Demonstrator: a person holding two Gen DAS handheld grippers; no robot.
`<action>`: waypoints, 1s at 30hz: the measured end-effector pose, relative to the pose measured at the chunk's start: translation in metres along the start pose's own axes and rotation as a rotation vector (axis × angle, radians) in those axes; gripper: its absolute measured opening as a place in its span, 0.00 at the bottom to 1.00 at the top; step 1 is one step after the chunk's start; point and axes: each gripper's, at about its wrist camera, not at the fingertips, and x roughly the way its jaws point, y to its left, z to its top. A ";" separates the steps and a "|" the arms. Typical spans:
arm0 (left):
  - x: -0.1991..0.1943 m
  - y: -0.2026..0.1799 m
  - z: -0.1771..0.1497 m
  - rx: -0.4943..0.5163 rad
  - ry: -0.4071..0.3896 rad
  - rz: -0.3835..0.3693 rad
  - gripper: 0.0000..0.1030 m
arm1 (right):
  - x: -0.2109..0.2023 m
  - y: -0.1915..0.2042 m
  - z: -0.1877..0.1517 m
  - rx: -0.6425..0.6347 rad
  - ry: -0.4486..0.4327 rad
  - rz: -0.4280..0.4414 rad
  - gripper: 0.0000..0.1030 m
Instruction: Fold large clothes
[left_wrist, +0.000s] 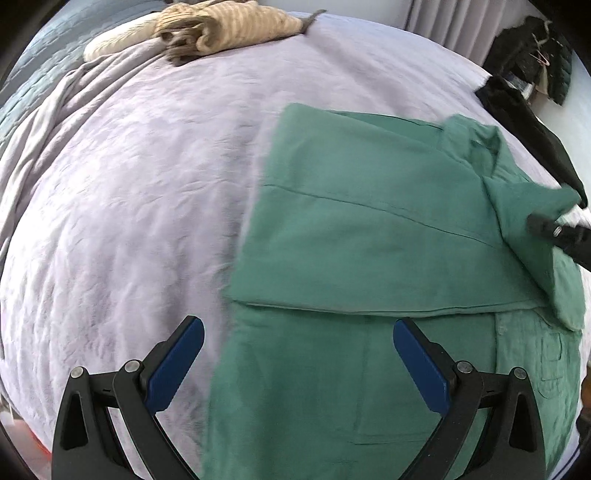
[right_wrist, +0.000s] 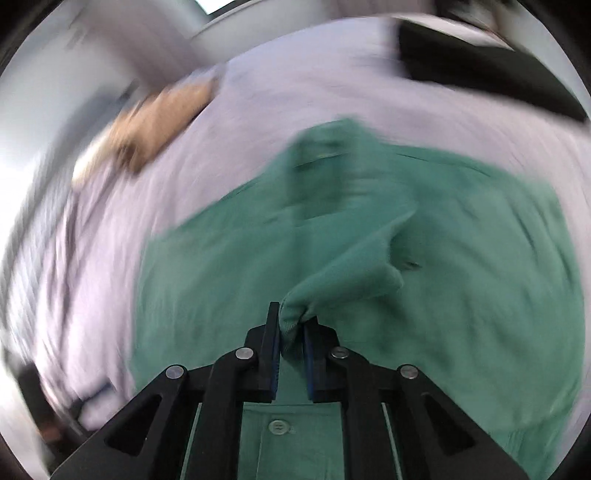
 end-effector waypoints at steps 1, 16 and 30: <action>0.002 0.006 0.000 -0.011 0.007 0.009 1.00 | 0.006 0.012 -0.005 -0.066 0.033 -0.031 0.20; 0.010 -0.047 0.020 0.068 0.042 -0.173 1.00 | -0.037 -0.108 -0.078 0.278 0.100 0.073 0.51; 0.058 -0.134 0.049 0.150 0.076 -0.114 1.00 | -0.063 -0.302 -0.173 1.259 -0.237 0.368 0.24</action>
